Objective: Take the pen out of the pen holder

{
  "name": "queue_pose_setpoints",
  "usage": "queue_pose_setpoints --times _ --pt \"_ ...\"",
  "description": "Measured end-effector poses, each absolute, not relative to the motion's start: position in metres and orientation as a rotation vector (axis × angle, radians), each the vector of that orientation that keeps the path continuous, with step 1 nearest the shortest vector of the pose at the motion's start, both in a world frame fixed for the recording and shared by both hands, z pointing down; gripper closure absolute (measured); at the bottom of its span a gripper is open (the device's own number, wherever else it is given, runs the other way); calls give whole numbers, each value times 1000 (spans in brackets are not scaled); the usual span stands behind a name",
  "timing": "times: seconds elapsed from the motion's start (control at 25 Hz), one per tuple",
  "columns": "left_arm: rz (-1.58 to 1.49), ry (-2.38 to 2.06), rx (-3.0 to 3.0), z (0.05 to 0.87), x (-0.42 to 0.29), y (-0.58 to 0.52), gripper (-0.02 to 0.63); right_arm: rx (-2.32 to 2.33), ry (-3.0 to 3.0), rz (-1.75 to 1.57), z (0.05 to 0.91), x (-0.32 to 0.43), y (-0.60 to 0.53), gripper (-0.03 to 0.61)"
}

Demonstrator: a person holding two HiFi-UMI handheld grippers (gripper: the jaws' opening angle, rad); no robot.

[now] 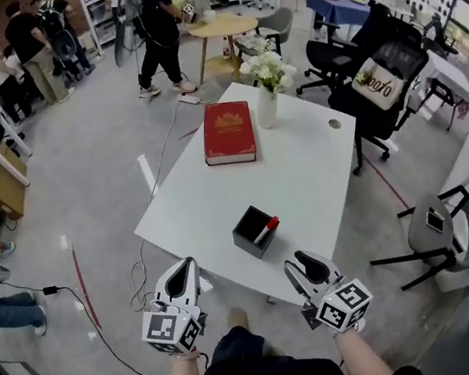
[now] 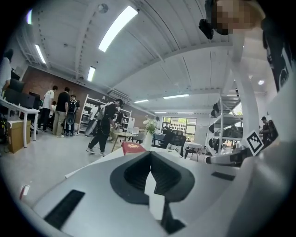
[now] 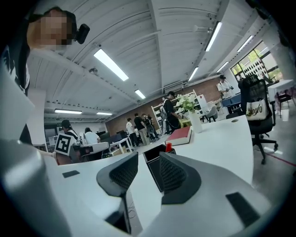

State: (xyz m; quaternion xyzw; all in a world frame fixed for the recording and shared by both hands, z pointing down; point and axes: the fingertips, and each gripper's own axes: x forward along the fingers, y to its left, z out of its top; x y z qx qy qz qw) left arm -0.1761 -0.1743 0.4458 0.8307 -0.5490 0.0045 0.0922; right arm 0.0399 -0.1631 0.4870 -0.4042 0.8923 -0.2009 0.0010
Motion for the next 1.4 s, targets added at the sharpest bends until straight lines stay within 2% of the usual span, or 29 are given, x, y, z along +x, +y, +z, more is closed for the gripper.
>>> queue_pose_setpoints --times 0.72,1.16,1.4 --pt "64 -1353 2599 472 -170 -268 611 -1518 2738 -602 496 28 -235 426" --pt "111 -1328 2552 492 -151 -285 611 -1464 2843 -598 508 21 -276 425" --pt "92 -1357 2525 492 -148 -290 611 -1419 3033 -484 515 10 -278 425"
